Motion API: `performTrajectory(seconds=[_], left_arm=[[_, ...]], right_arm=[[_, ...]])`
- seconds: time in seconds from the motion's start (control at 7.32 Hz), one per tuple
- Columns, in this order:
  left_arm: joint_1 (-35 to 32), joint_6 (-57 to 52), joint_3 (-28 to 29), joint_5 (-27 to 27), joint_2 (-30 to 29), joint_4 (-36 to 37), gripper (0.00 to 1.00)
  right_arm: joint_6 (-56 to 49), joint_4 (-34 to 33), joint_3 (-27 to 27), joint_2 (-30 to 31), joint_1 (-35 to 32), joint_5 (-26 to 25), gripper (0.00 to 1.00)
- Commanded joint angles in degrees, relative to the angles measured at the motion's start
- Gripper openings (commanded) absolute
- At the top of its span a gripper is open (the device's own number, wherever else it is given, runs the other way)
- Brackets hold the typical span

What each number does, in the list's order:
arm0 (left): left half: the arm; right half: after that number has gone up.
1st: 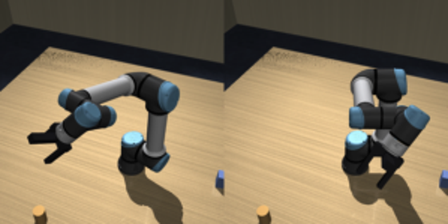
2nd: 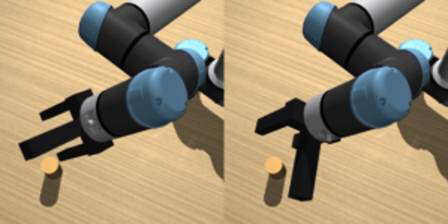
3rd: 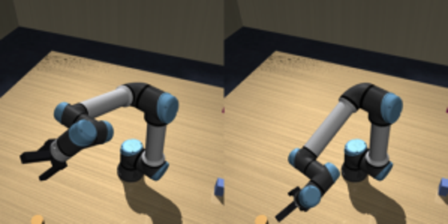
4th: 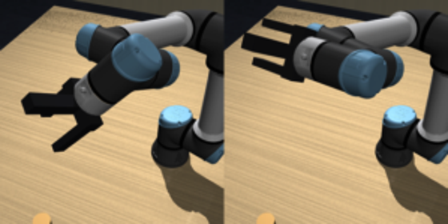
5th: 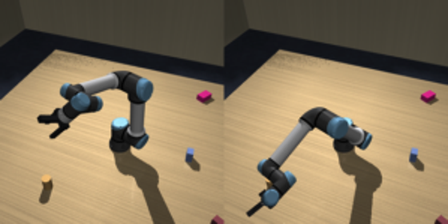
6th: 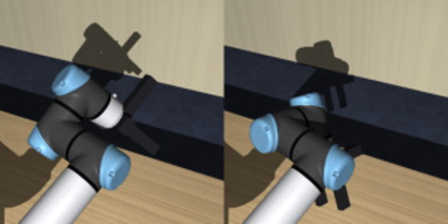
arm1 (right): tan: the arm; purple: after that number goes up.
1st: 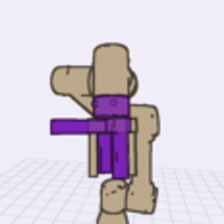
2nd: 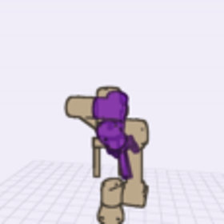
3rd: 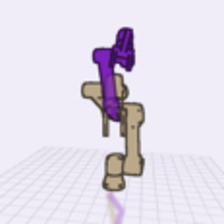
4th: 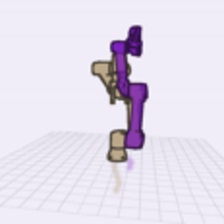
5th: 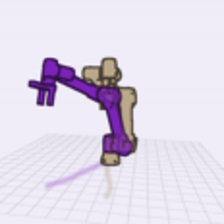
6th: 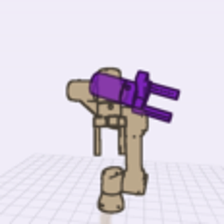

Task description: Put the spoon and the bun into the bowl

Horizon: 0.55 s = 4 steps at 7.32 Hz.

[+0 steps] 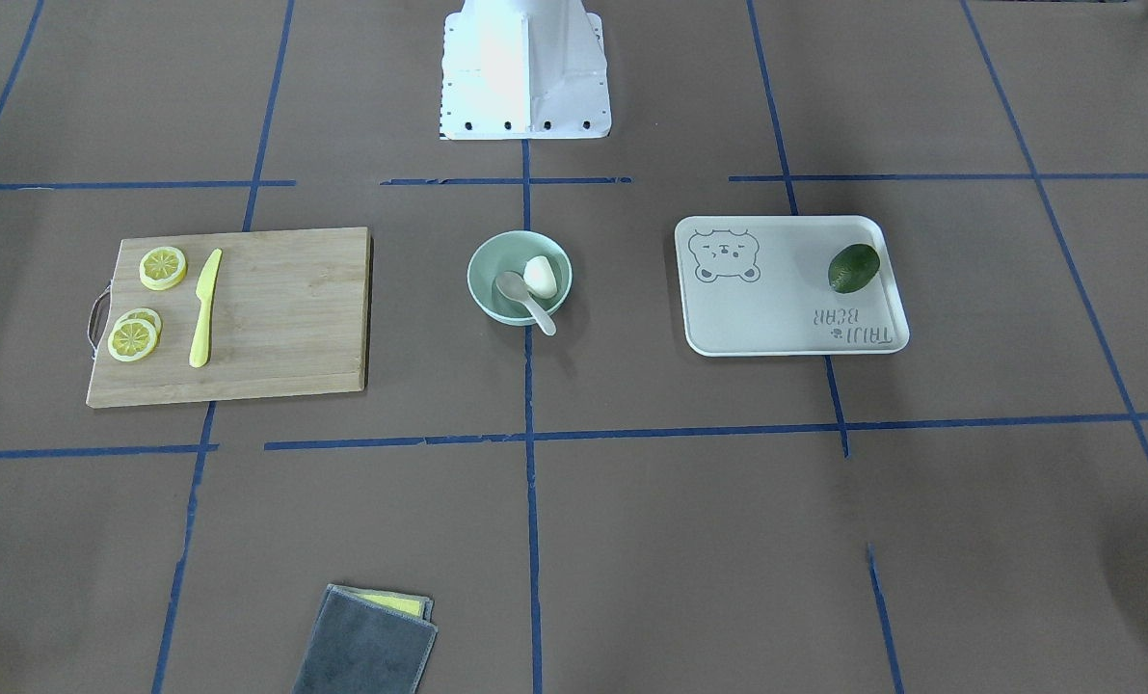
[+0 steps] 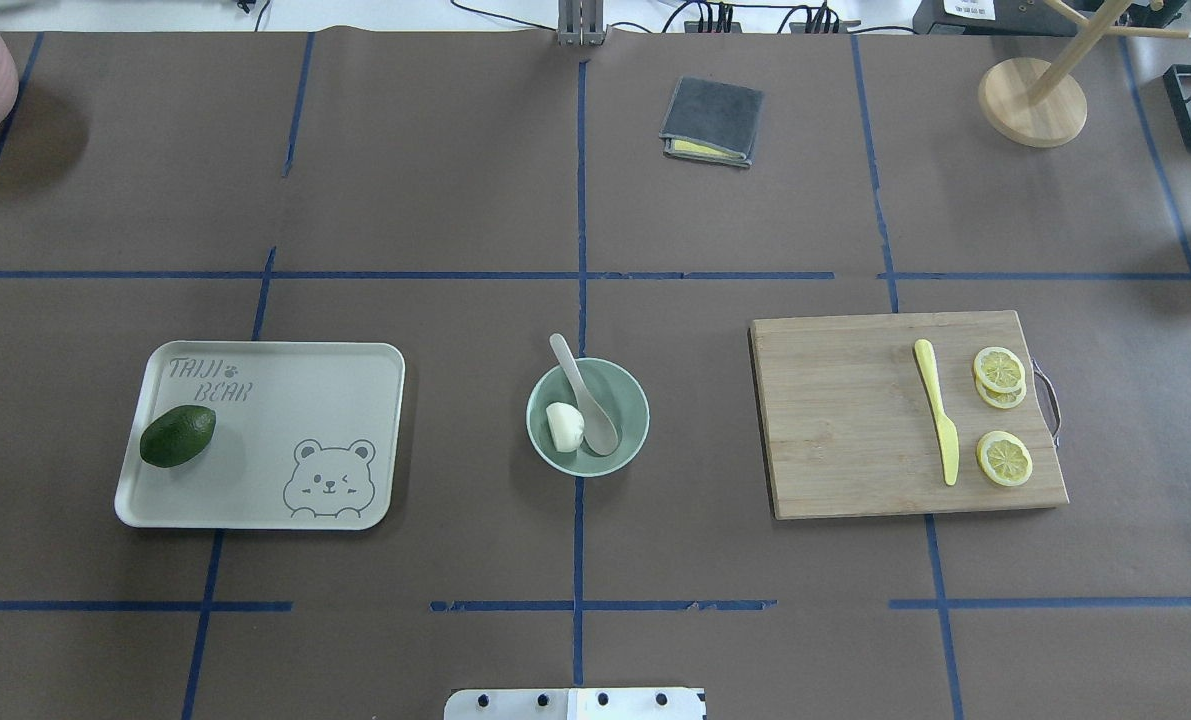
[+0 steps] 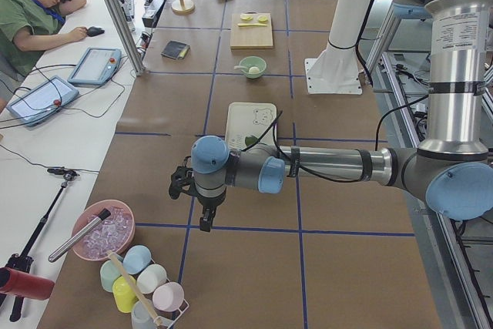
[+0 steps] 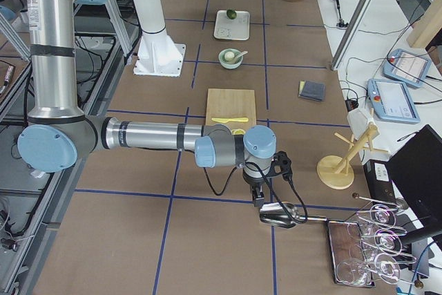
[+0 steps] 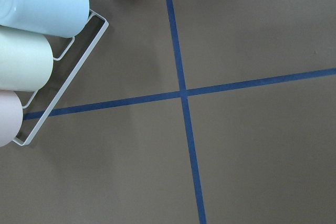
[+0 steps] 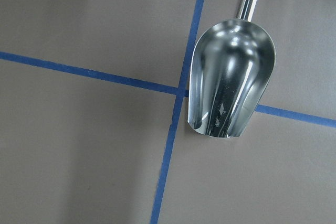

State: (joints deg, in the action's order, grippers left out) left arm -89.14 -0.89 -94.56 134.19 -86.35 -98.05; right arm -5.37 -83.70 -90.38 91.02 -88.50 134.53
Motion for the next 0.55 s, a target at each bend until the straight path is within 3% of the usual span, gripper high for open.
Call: performTrajectory(seconds=[0.0,0.41], left_arm=[[-0.2,0.0,0.1,0.0,0.6,0.1,1.00],[-0.3,0.1,0.2,0.0,0.6,0.1,1.00]], right_arm=[[4.3,-0.1,0.2,0.0,0.0,3.9,1.00],[6.3,0.1,-0.1,-0.1,0.0,4.5,1.00]])
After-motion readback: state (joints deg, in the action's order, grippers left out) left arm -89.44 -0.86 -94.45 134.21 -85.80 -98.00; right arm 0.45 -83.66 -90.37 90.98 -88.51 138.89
